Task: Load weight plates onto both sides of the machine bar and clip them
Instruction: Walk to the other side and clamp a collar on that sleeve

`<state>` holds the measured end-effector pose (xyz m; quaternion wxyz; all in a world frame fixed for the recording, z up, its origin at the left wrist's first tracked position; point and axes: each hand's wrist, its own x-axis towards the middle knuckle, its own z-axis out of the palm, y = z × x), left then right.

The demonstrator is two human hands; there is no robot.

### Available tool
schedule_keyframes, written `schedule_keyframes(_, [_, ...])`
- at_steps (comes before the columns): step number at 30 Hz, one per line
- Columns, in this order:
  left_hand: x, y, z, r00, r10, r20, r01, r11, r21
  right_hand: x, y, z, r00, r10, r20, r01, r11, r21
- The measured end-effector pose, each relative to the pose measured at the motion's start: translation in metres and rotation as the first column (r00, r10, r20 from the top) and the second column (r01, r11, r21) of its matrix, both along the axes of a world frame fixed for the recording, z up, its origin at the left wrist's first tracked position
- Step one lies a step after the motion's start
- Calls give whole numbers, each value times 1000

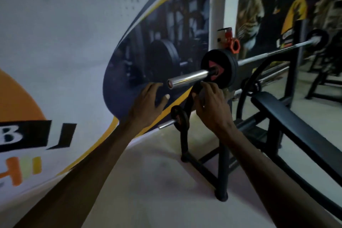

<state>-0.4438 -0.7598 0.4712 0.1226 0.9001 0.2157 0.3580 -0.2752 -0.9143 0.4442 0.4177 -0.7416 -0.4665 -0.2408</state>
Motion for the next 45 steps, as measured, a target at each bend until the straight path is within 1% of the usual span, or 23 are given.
schedule_keyframes(4, [53, 51, 27, 994, -111, 14, 111, 992, 53, 40, 36, 20, 995, -95, 30, 95, 995, 2])
schedule_keyframes(7, [94, 83, 49, 982, -185, 21, 182, 977, 109, 73, 58, 36, 980, -196, 41, 196, 981, -2])
schedule_keyframes(9, [123, 105, 62, 973, -231, 14, 227, 966, 120, 95, 70, 47, 968, -247, 48, 248, 969, 4])
schedule_keyframes(13, [186, 149, 81, 930, -366, -26, 365, 919, 146, 141, 93, 66, 959, -275, 64, 274, 961, 33])
schedule_keyframes(19, [288, 190, 91, 866, -496, -54, 499, 857, 130, 224, 130, 94, 924, -380, 27, 379, 924, 51])
schedule_keyframes(22, [332, 203, 90, 826, -561, -51, 563, 823, 78, 261, 143, 105, 897, -434, -88, 438, 898, 34])
schedule_keyframes(27, [396, 220, 78, 772, -632, -65, 634, 773, 13, 312, 163, 114, 865, -472, -170, 479, 878, 0])
schedule_keyframes(29, [414, 225, 74, 739, -670, -66, 671, 741, -4, 325, 170, 118, 842, -486, -233, 490, 871, -45])
schedule_keyframes(33, [440, 240, 68, 682, -726, -85, 724, 687, -60, 356, 183, 121, 788, -426, -444, 415, 901, -129])
schedule_keyframes(35, [452, 248, 66, 665, -744, -65, 740, 668, -77, 370, 187, 121, 754, -410, -514, 393, 908, -147])
schedule_keyframes(37, [461, 255, 63, 644, -765, -35, 762, 644, -66, 379, 190, 120, 740, -429, -518, 411, 898, -156])
schedule_keyframes(40, [472, 261, 60, 589, -808, 2, 807, 588, -44, 385, 190, 119, 729, -454, -512, 460, 879, -125])
schedule_keyframes(42, [475, 264, 60, 562, -827, 24, 827, 561, -41, 387, 189, 118, 693, -457, -558, 477, 871, -121])
schedule_keyframes(45, [478, 267, 59, 551, -833, 45, 834, 550, -25, 390, 191, 118, 645, -454, -615, 511, 854, -95])
